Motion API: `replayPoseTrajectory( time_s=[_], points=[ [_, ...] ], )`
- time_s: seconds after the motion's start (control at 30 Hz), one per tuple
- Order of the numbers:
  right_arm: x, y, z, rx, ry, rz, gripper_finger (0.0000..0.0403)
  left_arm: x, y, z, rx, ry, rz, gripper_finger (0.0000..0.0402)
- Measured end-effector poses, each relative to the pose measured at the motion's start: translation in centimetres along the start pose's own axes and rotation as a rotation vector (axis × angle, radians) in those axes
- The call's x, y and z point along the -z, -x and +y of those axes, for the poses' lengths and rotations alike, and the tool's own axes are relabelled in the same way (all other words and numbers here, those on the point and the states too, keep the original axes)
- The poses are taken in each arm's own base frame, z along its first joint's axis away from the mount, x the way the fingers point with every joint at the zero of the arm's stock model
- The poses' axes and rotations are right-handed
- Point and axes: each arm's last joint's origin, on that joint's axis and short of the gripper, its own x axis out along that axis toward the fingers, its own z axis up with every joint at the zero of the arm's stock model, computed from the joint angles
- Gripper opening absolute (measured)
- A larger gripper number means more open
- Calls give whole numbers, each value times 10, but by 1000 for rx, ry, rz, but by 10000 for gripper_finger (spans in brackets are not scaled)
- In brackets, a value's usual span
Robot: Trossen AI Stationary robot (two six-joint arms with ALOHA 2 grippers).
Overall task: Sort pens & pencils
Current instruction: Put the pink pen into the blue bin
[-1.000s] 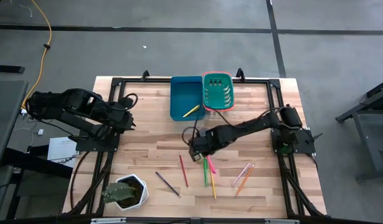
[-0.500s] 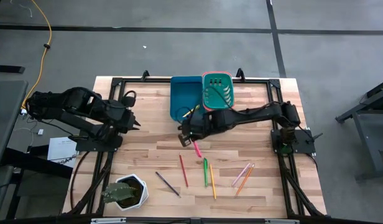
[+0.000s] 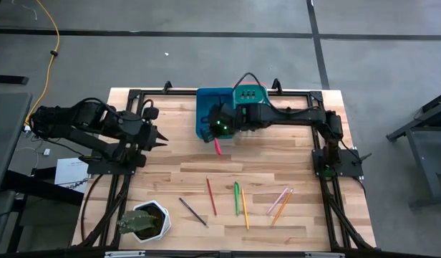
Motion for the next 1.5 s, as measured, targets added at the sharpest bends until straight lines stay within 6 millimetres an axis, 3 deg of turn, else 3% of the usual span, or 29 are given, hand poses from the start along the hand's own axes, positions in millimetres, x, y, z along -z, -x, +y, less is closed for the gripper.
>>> replayPoseTrajectory(
  time_s=[0.3, 0.63, 0.87, 1.1, 1.5],
  points=[
    [-33, -7, -28, 25, -22, -39, 32, 2, -4, 28, -1, 37, -58, 51],
    [-61, -15, -61, 52, -67, -56, 32, 28, -46, 46, 110, 101, -57, 51],
    [-62, -38, -82, 31, -115, -49, 32, 44, -66, 48, 132, 120, -48, 51],
    [-58, -61, -107, 15, -176, -42, 32, 45, -68, 47, 133, 108, -47, 51],
    [-63, -74, -115, -48, -178, -65, 36, 45, -68, 47, 133, 111, -46, 51]
  ],
)
